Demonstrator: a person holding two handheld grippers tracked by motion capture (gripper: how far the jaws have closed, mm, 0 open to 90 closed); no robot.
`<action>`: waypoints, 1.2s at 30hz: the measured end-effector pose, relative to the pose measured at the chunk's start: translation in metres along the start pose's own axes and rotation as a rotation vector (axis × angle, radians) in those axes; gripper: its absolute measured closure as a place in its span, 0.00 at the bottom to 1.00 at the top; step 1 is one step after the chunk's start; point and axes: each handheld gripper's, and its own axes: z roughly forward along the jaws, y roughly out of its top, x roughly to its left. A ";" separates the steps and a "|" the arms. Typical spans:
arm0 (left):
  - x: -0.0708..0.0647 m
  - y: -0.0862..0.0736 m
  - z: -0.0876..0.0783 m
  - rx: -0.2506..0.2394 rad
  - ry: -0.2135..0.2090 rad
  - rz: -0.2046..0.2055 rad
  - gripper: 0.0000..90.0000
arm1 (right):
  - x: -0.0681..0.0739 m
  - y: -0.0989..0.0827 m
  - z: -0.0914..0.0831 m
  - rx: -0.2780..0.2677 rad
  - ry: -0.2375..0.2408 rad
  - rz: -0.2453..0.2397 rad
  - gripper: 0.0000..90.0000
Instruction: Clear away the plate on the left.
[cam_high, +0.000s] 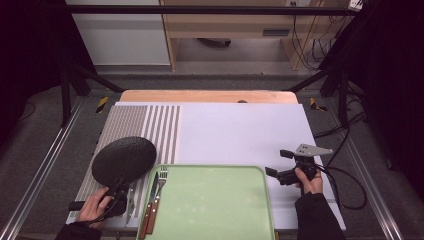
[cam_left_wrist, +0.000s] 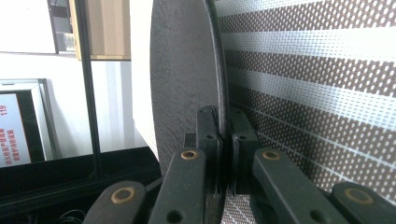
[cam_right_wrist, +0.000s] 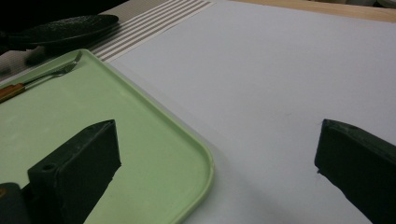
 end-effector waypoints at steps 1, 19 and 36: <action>0.001 0.000 0.000 0.004 -0.003 0.004 0.95 | 0.000 0.000 0.000 -0.001 0.000 0.000 0.00; 0.011 0.000 -0.005 -0.008 -0.019 -0.027 0.95 | 0.000 0.000 0.000 -0.001 -0.003 -0.002 0.00; 0.023 0.018 -0.031 -0.056 0.020 -0.026 0.95 | 0.000 0.000 -0.001 -0.002 -0.003 0.000 0.00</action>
